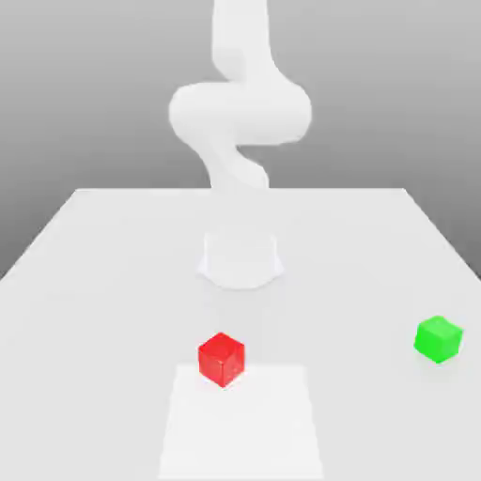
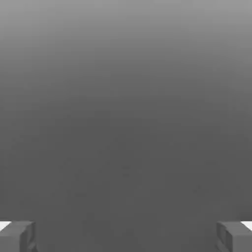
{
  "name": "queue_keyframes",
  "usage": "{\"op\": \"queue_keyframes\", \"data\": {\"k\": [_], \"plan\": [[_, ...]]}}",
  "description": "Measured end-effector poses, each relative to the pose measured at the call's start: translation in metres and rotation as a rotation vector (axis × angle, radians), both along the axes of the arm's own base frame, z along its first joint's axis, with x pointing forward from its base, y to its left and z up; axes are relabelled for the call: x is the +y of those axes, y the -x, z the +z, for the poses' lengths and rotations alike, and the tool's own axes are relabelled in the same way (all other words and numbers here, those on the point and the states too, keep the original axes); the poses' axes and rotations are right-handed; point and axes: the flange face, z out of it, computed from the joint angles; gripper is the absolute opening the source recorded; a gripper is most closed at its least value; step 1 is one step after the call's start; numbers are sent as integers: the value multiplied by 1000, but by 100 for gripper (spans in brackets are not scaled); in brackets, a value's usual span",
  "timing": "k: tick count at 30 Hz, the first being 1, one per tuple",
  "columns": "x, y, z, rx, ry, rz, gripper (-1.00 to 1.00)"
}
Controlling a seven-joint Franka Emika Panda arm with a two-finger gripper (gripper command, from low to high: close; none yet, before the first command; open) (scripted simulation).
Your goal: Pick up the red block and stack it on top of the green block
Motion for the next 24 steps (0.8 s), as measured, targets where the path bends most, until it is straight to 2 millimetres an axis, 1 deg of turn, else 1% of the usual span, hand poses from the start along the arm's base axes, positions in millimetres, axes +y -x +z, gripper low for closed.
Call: {"op": "queue_keyframes", "data": {"k": [2,4,7,9,11,13,17,18,19,21,24], "plan": [[-6,-19,-50,74,-43,-53,0],[-11,-31,-99,146,-81,-108,0],[-16,-39,-174,255,-129,-193,0],[-18,-36,-225,329,-155,-254,0],[-20,-27,-275,405,-178,-319,0],[-21,-12,-326,485,-196,-391,0],[-20,37,-428,661,-232,-547,0],[-19,44,-444,690,-242,-566,0],[-19,47,-453,708,-251,-575,0],[-18,49,-463,727,-264,-578,0],[-16,48,-473,741,-278,-573,0]]}}
